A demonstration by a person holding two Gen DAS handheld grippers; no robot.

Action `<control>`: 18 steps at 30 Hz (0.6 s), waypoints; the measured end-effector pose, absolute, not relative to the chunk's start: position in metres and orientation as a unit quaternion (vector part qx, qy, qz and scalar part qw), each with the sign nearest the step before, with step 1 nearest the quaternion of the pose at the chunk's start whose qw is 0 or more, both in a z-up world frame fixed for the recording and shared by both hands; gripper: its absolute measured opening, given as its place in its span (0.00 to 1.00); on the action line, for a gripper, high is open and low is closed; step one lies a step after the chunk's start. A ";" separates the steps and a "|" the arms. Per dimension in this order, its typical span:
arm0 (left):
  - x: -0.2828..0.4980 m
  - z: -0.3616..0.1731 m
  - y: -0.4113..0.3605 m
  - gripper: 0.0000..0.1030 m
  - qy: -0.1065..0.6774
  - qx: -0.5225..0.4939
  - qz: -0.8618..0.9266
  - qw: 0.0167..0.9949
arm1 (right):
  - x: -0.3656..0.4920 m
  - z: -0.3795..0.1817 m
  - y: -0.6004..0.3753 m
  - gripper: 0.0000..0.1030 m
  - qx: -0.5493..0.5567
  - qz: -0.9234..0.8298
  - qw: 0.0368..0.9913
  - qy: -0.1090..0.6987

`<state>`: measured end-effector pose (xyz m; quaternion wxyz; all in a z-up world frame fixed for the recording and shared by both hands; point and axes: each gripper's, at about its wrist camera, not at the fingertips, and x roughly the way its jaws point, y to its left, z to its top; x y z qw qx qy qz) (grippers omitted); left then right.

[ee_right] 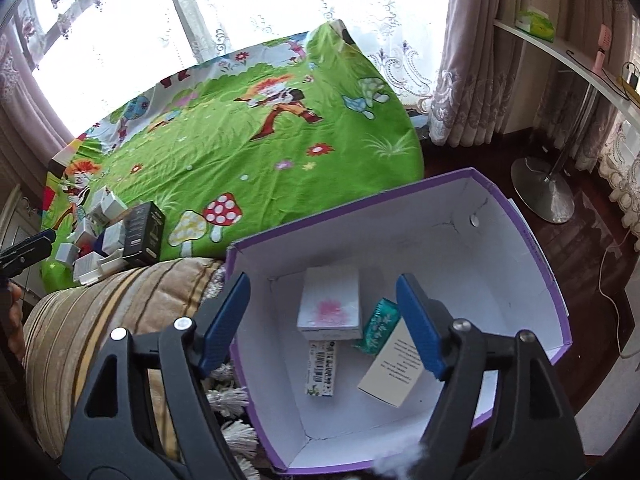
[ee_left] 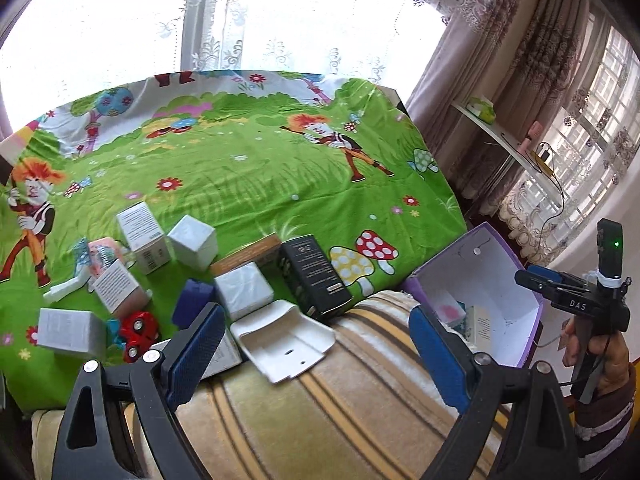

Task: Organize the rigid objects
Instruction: 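Move both open tools back to the pile of boxes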

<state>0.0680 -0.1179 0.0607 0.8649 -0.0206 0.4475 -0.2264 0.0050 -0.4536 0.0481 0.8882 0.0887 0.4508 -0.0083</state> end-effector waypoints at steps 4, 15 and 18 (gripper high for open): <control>0.061 0.056 -0.086 0.92 0.455 -0.038 -0.214 0.864 | 0.014 0.056 -0.423 0.78 0.065 0.018 0.890 0.450; 0.040 0.040 -0.018 0.91 0.478 -0.063 -0.173 0.859 | 0.035 0.060 -0.352 0.79 0.015 0.076 0.882 0.464; 0.037 0.036 -0.007 0.91 0.482 -0.071 -0.167 0.857 | 0.039 0.059 -0.335 0.79 0.005 0.090 0.878 0.469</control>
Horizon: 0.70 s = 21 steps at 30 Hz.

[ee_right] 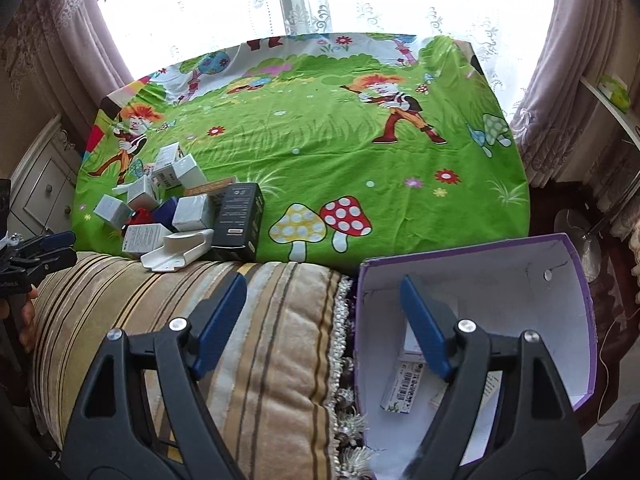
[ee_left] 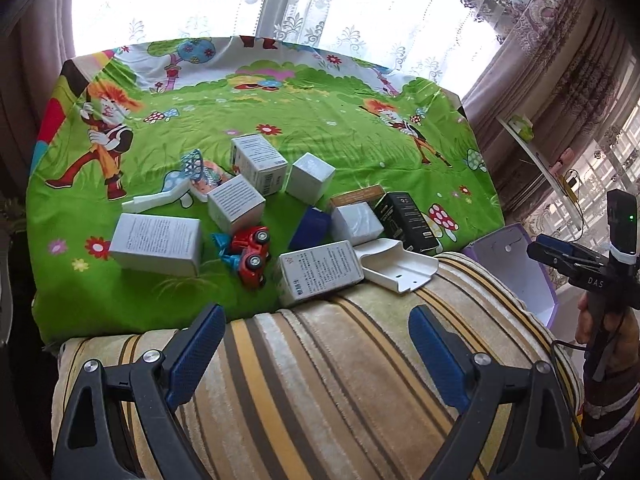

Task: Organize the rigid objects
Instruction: 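Move both open tools back to the pile of boxes, then grasp the white plastic tray with the right tool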

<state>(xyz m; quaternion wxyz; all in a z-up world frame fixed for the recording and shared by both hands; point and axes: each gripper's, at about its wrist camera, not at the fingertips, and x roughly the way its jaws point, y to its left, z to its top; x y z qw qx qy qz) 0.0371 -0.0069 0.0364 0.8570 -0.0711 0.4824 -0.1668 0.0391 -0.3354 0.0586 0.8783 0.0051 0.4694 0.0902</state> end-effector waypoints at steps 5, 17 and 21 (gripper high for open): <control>0.035 0.034 0.005 0.91 0.484 -0.076 -0.162 0.856 | 0.044 0.057 -0.303 0.79 -0.014 0.120 0.868 0.481; 0.037 0.033 0.027 0.91 0.484 -0.090 -0.141 0.859 | 0.058 0.041 -0.215 0.79 -0.092 0.189 0.835 0.509; 0.039 0.031 0.039 0.91 0.485 -0.098 -0.122 0.860 | 0.065 0.033 -0.201 0.80 -0.081 0.193 0.826 0.524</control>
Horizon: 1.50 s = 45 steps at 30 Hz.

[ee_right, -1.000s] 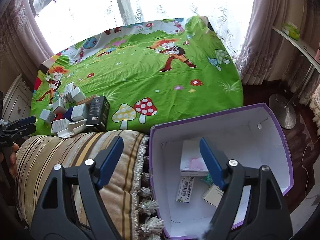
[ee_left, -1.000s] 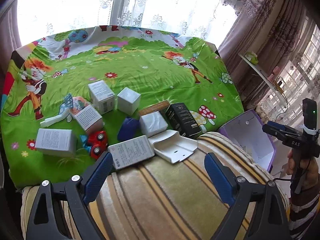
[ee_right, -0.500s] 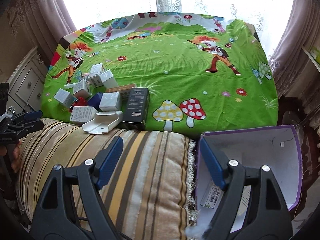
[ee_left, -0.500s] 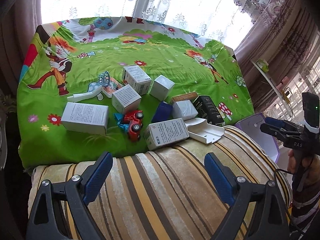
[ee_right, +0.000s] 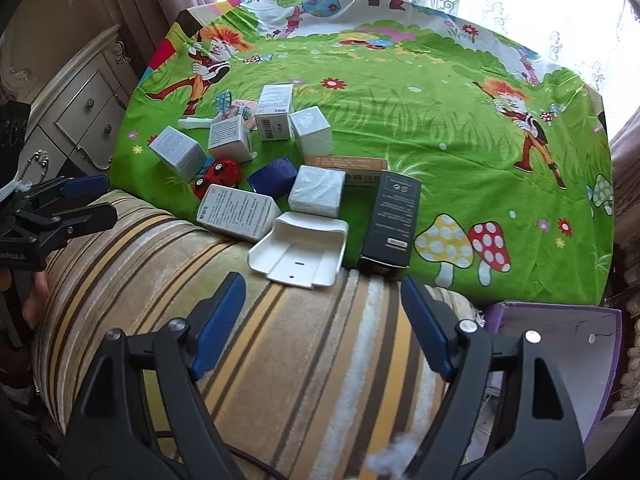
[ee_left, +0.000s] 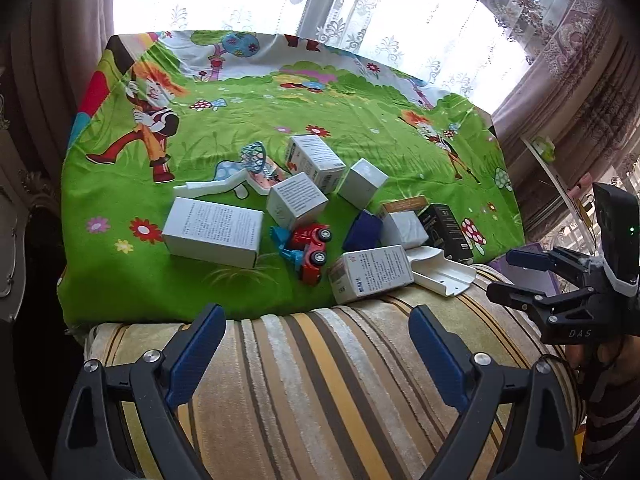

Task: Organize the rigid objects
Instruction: 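Grasp the white plastic tray with the right tool, then carry the tray toward the purple box with the right tool while the left tool grasps the blue-text white box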

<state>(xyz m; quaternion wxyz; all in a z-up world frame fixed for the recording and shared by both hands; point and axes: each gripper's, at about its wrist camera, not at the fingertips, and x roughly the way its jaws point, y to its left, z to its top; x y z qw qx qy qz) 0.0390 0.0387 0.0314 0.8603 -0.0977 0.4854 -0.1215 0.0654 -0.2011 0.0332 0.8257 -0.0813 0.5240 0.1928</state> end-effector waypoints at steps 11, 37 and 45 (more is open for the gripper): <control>0.049 0.033 0.060 0.91 0.489 -0.093 -0.092 0.863 | 0.081 0.012 -0.174 0.80 -0.087 0.183 0.801 0.563; 0.053 0.024 0.034 0.91 0.502 -0.093 -0.123 0.851 | 0.101 -0.013 -0.171 0.66 -0.065 0.166 0.787 0.591; 0.062 0.019 0.002 0.91 0.522 -0.107 -0.133 0.836 | 0.086 0.005 -0.187 0.65 -0.040 0.169 0.810 0.560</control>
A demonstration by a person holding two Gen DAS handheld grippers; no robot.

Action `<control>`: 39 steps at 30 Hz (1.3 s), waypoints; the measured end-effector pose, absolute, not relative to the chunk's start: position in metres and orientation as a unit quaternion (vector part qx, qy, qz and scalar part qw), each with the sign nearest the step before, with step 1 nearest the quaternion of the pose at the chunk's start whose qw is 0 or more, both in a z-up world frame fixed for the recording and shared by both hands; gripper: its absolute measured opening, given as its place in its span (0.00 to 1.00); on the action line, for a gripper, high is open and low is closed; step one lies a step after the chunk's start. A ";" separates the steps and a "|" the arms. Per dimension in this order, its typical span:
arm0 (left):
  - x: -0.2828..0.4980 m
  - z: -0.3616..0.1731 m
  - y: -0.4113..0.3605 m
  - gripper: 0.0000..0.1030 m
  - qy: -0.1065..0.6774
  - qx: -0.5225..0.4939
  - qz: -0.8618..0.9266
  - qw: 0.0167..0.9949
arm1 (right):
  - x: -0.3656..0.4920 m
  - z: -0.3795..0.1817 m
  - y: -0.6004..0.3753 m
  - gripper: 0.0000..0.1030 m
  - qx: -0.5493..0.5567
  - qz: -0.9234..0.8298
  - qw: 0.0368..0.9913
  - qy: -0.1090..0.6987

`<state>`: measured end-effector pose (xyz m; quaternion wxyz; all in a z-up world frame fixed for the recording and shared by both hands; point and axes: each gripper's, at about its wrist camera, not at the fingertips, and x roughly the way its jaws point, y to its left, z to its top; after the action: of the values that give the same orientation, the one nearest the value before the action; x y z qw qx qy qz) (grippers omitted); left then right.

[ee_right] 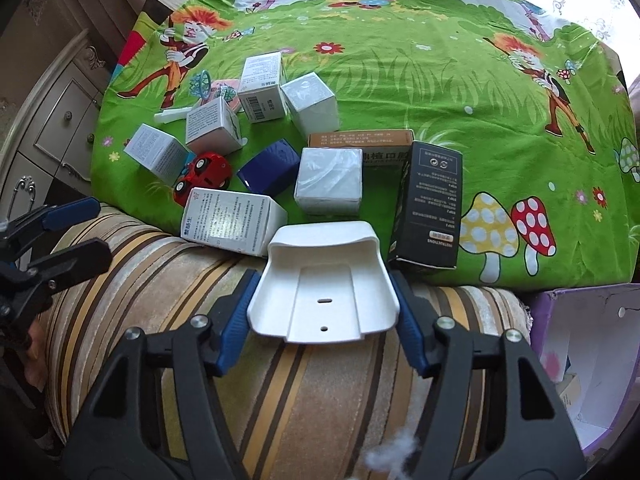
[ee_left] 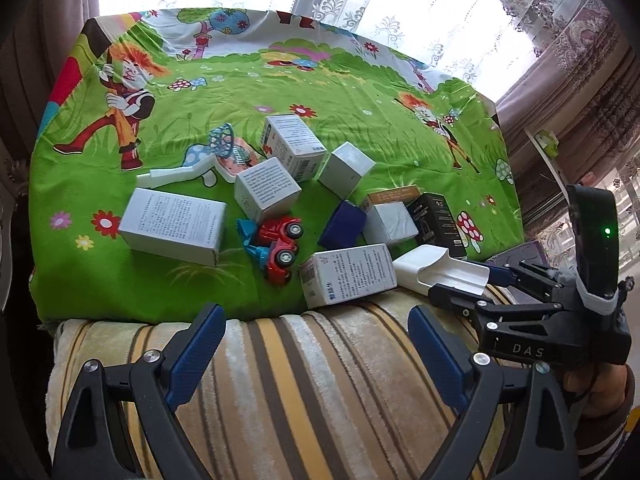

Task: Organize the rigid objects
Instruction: 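Carry the tray toward the purple box with the right tool while the left tool grasps the blue-text white box, then lower the tray into the purple box with the right tool while the left tool carries its box over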

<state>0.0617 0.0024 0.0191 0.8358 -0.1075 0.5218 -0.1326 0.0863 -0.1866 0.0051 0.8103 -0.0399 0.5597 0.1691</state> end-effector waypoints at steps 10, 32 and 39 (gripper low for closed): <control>0.086 -0.004 -0.032 0.92 0.568 -0.136 -0.088 0.807 | 0.067 0.032 -0.232 0.65 0.003 0.152 0.840 0.520; 0.113 -0.029 -0.076 0.69 0.607 -0.080 -0.040 0.790 | 0.032 0.064 -0.401 0.65 0.100 0.016 0.876 0.472; 0.096 -0.005 -0.085 0.69 0.575 -0.071 -0.053 0.813 | 0.016 0.058 -0.457 0.65 0.121 -0.045 0.875 0.467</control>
<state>0.0958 -0.0853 -0.0050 0.8135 -0.0709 0.5749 -0.0526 0.0159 -0.4567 0.0582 0.8747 0.1207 0.4673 -0.0450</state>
